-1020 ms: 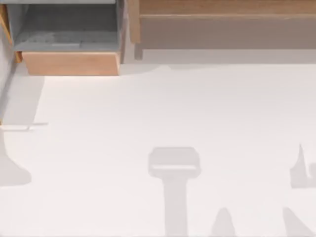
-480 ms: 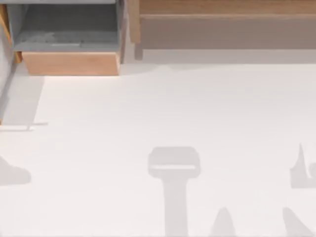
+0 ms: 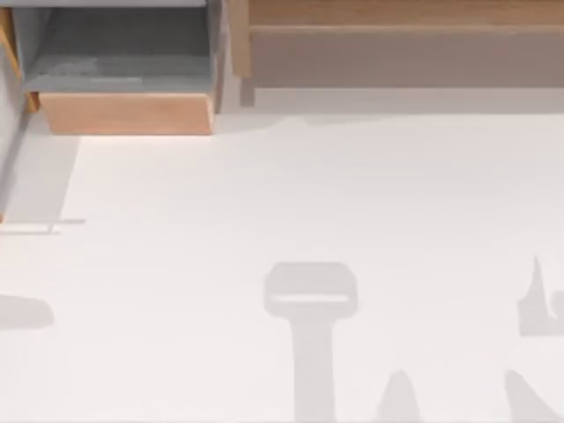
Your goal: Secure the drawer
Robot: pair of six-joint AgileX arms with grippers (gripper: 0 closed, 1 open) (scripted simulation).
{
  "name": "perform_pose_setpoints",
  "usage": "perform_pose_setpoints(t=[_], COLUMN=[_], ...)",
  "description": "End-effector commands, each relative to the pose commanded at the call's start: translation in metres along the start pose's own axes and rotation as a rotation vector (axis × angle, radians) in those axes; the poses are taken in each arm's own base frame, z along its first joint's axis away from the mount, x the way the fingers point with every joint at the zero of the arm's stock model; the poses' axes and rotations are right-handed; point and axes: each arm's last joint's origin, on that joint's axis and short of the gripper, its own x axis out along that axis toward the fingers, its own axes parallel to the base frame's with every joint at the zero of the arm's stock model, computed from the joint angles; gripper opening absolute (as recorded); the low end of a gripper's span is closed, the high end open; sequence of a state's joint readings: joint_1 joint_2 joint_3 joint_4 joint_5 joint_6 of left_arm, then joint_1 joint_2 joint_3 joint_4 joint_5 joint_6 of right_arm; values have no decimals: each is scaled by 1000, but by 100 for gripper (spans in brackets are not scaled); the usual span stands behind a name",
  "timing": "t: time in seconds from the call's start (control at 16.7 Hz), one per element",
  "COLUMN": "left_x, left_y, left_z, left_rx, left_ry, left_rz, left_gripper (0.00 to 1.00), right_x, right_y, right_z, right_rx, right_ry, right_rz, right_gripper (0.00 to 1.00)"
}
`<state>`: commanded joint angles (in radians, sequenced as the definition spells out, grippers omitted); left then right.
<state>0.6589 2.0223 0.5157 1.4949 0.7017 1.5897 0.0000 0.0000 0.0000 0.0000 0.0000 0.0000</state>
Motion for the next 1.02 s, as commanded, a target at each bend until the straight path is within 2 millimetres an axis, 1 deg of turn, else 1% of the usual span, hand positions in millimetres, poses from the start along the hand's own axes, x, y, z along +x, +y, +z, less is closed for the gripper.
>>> perform_pose_setpoints(t=[0.24,0.36,0.48,0.66,0.78,0.9,1.02], left_x=[0,0,11,42,59,63,60], left_y=[0,-4,-4,-1,-2,-4,-6], left_z=[0,0,-2,-4,-2,0,-2], left_rx=[0,-17,-20,-6,-11,-16,-23], left_ry=[0,4,11,7,4,2,7], left_rz=[0,-16,-17,-2,-9,-16,-24], left_gripper=[0,0,0,0,0,0,0], right_x=[0,0,0,0,0,0,0], right_y=[0,0,0,0,0,0,0], right_z=[0,0,0,0,0,0,0], right_rx=[0,0,0,0,0,0,0], right_ry=[0,0,0,0,0,0,0], right_rz=[0,0,0,0,0,0,0], right_gripper=[100,100,100,100,100,100,100])
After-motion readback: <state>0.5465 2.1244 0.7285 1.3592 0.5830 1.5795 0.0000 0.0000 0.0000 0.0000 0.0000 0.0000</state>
